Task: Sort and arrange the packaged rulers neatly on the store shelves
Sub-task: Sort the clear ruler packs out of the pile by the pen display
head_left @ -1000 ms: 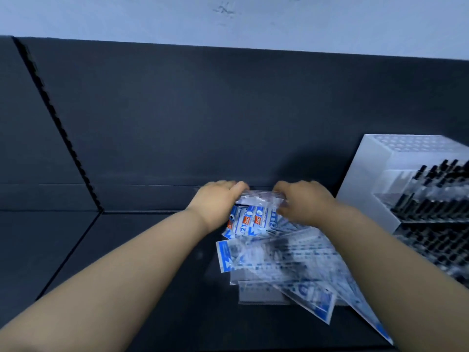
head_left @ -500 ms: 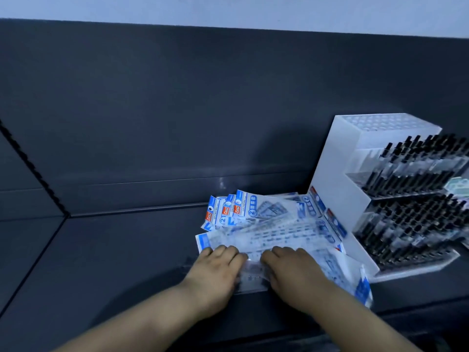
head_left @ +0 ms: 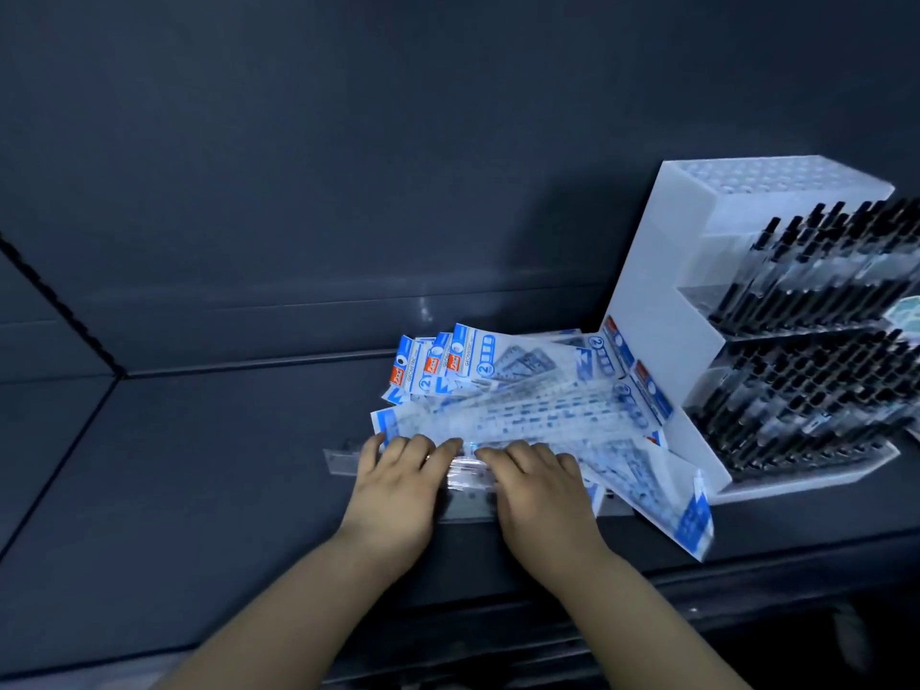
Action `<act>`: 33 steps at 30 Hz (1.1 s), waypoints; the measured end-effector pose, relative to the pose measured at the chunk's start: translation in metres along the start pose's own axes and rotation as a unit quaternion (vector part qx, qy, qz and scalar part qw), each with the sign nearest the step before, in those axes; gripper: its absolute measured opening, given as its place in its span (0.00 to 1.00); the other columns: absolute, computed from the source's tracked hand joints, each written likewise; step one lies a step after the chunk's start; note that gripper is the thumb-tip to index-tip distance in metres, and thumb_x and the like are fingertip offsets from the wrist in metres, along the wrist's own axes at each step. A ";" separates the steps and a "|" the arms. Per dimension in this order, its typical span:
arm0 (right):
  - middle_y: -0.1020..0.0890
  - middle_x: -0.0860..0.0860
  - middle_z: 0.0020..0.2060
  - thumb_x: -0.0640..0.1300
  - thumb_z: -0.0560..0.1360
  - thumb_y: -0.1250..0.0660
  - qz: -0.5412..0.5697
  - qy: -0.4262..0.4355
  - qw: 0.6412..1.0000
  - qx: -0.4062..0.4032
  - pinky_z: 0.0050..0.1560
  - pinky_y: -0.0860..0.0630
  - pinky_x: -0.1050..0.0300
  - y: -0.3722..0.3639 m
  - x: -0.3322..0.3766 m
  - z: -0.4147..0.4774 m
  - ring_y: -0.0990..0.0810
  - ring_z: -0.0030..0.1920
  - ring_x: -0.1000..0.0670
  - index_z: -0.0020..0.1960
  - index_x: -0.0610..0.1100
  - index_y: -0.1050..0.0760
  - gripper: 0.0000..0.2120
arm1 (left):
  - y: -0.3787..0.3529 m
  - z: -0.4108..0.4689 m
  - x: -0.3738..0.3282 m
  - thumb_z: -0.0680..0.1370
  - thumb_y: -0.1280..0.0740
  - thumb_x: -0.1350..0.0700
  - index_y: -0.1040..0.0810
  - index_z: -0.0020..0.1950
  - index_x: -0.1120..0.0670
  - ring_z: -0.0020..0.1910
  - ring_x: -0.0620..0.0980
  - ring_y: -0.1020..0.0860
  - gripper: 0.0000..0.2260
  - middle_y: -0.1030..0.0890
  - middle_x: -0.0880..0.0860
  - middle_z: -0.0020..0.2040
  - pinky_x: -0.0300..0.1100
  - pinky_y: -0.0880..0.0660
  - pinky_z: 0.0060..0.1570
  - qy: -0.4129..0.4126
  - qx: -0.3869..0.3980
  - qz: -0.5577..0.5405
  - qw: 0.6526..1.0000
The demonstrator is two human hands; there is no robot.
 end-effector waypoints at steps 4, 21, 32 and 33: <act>0.20 0.53 0.40 0.41 0.63 0.34 0.037 -0.001 0.999 -0.003 0.38 0.27 0.53 -0.001 -0.003 0.002 0.21 0.40 0.47 0.55 0.50 0.21 0.20 | -0.006 -0.002 0.000 0.67 0.38 0.57 0.31 0.64 0.46 0.44 0.49 0.26 0.24 0.25 0.46 0.44 0.48 0.38 0.56 0.017 0.034 -0.009 0.999; 0.23 0.55 0.48 0.41 0.78 0.40 0.173 0.135 0.964 0.147 0.59 0.31 0.55 0.049 0.150 0.105 0.25 0.55 0.51 0.66 0.54 0.30 0.18 | 0.116 -0.052 0.141 0.68 0.27 0.58 0.37 0.74 0.54 0.67 0.53 0.27 0.36 0.27 0.51 0.68 0.53 0.39 0.69 0.047 -0.028 0.152 0.987; 0.28 0.54 0.61 0.62 0.77 0.43 0.031 0.339 0.938 0.073 0.60 0.37 0.53 0.027 0.469 0.082 0.28 0.61 0.50 0.73 0.54 0.43 0.28 | 0.235 -0.258 0.336 0.56 0.23 0.63 0.36 0.71 0.51 0.47 0.52 0.20 0.45 0.20 0.49 0.50 0.50 0.23 0.53 0.165 -0.009 0.195 0.967; 0.27 0.54 0.61 0.62 0.77 0.44 0.015 0.352 0.934 0.063 0.60 0.38 0.53 0.025 0.492 0.082 0.28 0.61 0.50 0.73 0.53 0.43 0.28 | 0.243 -0.272 0.350 0.57 0.23 0.63 0.36 0.71 0.51 0.47 0.52 0.20 0.45 0.20 0.49 0.50 0.49 0.23 0.53 0.171 -0.007 0.197 0.965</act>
Point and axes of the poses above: each hand's wrist, its own z-axis towards the middle knuckle, its own y-axis out of the back of the hand, x = y × z, the point moved 8 cm from there along z, towards the middle knuckle
